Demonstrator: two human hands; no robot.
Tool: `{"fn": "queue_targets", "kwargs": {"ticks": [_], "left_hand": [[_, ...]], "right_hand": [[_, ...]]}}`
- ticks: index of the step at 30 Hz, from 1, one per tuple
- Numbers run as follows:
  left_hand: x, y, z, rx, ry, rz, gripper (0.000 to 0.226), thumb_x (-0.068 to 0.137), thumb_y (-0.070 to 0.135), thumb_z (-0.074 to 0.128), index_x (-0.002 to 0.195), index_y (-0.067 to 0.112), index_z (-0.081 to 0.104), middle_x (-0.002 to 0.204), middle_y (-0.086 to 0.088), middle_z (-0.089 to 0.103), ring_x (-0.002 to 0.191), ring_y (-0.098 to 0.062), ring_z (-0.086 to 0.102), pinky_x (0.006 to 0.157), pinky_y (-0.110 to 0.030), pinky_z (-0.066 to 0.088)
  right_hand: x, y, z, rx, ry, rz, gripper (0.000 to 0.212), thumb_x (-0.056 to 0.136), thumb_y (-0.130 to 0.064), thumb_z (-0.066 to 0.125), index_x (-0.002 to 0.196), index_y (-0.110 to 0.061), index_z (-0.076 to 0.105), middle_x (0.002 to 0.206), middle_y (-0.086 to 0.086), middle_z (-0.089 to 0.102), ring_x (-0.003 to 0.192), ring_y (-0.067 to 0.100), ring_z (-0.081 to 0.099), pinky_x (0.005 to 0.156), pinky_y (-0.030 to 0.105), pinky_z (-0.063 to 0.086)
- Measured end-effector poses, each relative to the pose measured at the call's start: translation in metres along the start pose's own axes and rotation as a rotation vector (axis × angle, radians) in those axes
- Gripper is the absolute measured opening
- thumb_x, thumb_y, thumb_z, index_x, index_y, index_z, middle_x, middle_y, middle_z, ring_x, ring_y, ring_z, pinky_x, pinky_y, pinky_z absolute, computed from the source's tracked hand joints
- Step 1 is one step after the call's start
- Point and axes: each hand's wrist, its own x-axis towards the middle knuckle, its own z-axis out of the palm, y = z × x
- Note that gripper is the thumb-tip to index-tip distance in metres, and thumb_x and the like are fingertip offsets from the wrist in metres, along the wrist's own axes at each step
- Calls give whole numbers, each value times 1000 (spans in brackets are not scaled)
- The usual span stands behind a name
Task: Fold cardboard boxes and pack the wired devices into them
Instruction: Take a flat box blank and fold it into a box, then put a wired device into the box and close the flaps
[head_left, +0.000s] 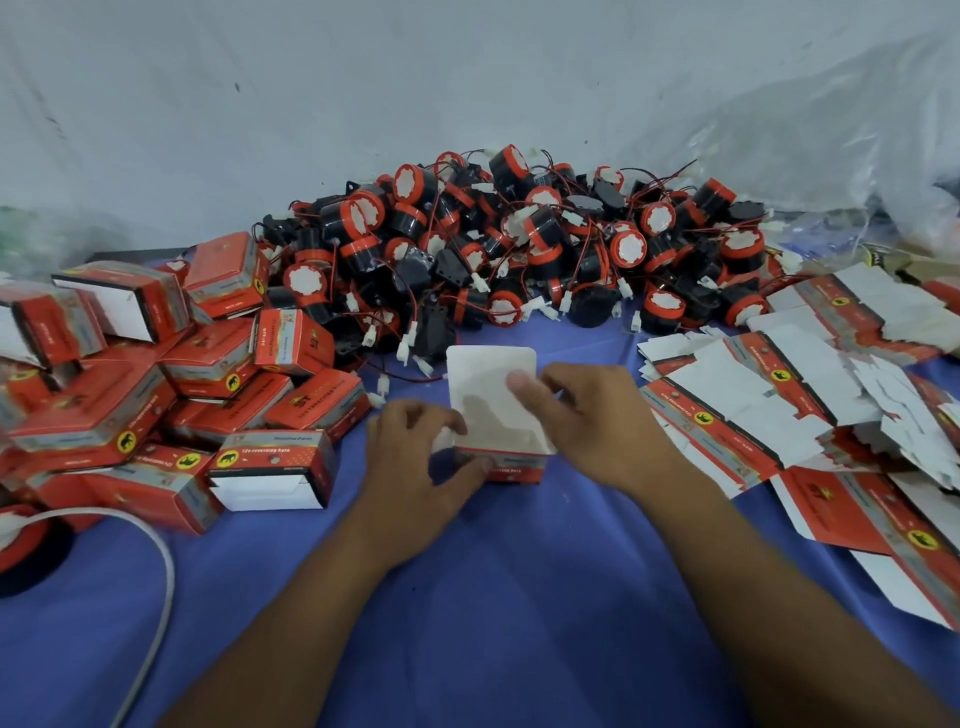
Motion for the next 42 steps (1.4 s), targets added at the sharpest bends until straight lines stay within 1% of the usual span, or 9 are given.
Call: {"fn": "queue_targets", "kwargs": {"ticks": [6, 9, 14, 16, 20, 26, 32, 38, 42], "left_hand": [[0, -1, -2, -95, 38, 30, 27, 82, 30, 78, 98, 21, 59, 110, 6, 52, 104, -7, 48, 87, -12, 35], [0, -5, -3, -136, 141, -41, 35, 78, 28, 83, 104, 24, 59, 110, 8, 49, 97, 9, 44, 84, -1, 31], [1, -9, -1, -117, 65, -126, 40, 78, 38, 81, 107, 33, 54, 111, 16, 46, 96, 11, 41, 80, 1, 31], [1, -10, 0, -120, 64, -111, 42, 78, 35, 81, 109, 33, 52, 112, 14, 47, 93, 7, 40, 81, 1, 31], [0, -9, 1, -129, 61, -52, 43, 80, 33, 81, 114, 26, 55, 113, 10, 51, 100, 1, 43, 83, -2, 32], [0, -6, 1, -156, 6, -57, 50, 79, 38, 80, 119, 28, 52, 117, 13, 49, 99, 5, 42, 81, -1, 33], [0, -4, 0, -200, -5, -43, 56, 78, 37, 81, 124, 24, 51, 125, 11, 51, 105, 5, 43, 85, 1, 31], [-2, -3, 2, -220, -44, -38, 56, 76, 42, 81, 121, 35, 48, 125, 19, 52, 109, 12, 45, 85, 0, 33], [-2, -5, 3, -209, -52, -27, 54, 79, 38, 81, 123, 33, 48, 125, 21, 50, 114, 19, 41, 87, 1, 33]], "right_hand": [[59, -6, 4, 37, 77, 115, 43, 101, -38, 57, 72, -6, 58, 61, 6, 55, 53, 15, 44, 53, 26, 35], [104, -13, 14, 411, -86, 298, 44, 100, -36, 61, 97, 7, 64, 79, 15, 60, 65, 19, 53, 58, 27, 50], [154, -19, 62, 200, -320, 406, 21, 98, -27, 61, 82, -13, 61, 72, 0, 55, 66, 20, 55, 54, 22, 47], [155, -20, 77, 228, -397, 450, 23, 105, -24, 51, 116, -11, 66, 87, -1, 57, 81, 20, 57, 54, 20, 41], [148, -14, 93, 291, -328, 367, 67, 91, -34, 73, 145, -4, 46, 137, 15, 57, 120, 33, 57, 99, 40, 49], [136, -2, 69, 468, -223, 411, 34, 88, -6, 74, 120, -2, 63, 117, 21, 69, 105, 38, 67, 93, 51, 56], [103, -2, -12, 858, -10, 391, 17, 100, -20, 60, 117, -21, 64, 119, 9, 69, 93, 23, 70, 63, 30, 53], [26, -1, -49, 1158, 92, 264, 35, 101, -9, 53, 103, -37, 74, 111, -2, 75, 107, 33, 71, 76, 32, 61], [4, -3, -18, 999, 134, 127, 35, 103, -8, 50, 125, -30, 65, 126, -10, 67, 123, 12, 61, 101, 31, 52]]}}
